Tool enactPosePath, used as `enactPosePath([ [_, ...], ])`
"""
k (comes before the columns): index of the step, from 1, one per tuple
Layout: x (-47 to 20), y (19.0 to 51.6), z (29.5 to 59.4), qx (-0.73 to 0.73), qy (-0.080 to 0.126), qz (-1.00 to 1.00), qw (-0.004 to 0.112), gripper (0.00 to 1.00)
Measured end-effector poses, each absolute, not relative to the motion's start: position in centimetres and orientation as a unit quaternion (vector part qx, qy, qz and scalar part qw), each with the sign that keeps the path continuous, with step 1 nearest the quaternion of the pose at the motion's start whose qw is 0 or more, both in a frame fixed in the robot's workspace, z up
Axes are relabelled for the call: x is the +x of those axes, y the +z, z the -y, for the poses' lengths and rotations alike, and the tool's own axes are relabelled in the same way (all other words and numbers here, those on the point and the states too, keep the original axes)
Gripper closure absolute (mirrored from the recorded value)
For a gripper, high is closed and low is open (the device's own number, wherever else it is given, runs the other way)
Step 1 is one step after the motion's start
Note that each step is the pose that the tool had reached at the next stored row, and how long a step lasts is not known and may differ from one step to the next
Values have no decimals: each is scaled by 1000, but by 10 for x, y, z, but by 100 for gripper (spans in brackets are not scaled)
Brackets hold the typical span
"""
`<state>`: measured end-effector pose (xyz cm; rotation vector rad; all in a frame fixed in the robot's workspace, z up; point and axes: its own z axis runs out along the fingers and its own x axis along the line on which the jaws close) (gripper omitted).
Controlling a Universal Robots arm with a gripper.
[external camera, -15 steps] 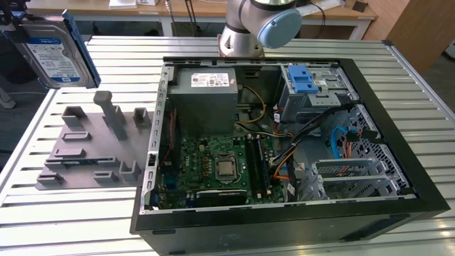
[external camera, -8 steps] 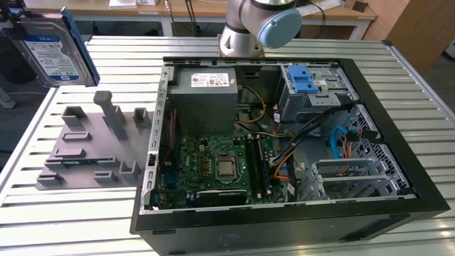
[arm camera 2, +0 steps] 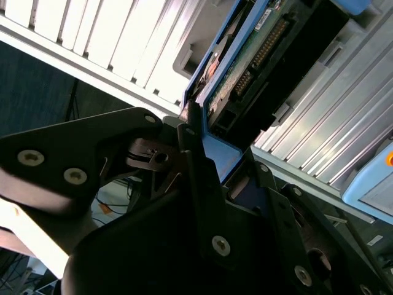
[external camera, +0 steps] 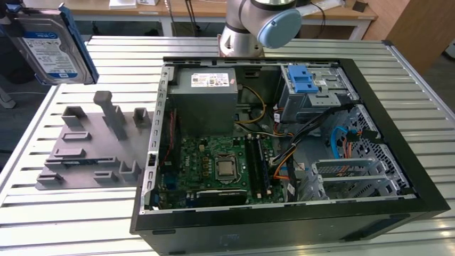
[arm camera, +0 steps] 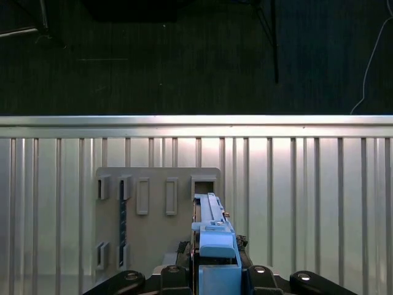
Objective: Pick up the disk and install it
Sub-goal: 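Pick up the disk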
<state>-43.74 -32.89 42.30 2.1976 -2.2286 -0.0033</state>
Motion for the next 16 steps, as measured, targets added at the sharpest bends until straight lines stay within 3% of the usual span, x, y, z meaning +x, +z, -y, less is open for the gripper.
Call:
enactPosePath([
  [16, -437, 440, 329, 702, -1, 712, 6, 64],
])
